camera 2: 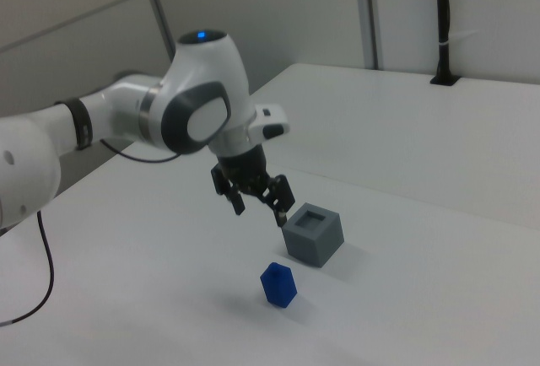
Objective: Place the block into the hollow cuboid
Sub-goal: 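Move the open gripper down over the blue block, then close the gripper on the blue block and lift it, then carry the blue block over the grey hollow cube's opening, then lower the blue block into the grey cube's opening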
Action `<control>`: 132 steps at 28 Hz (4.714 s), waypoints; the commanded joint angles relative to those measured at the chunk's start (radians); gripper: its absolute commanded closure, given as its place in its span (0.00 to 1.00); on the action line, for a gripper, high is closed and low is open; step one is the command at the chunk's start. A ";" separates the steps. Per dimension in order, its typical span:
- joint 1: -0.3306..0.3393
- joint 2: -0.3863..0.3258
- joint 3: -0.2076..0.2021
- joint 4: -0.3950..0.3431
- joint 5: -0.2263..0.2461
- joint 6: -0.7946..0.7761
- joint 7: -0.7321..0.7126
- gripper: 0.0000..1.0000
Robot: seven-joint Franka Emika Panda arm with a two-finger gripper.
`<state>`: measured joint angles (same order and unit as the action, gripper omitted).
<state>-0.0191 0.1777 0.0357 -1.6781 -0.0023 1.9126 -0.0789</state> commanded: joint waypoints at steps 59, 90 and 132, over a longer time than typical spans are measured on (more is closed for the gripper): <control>0.034 0.123 -0.003 0.052 -0.073 0.071 0.044 1.00; 0.031 0.284 0.004 0.336 -0.045 0.054 0.116 1.00; 0.044 0.462 0.020 0.522 -0.047 0.002 0.202 1.00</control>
<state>0.0193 0.6147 0.0543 -1.1900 -0.0626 1.9390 0.1047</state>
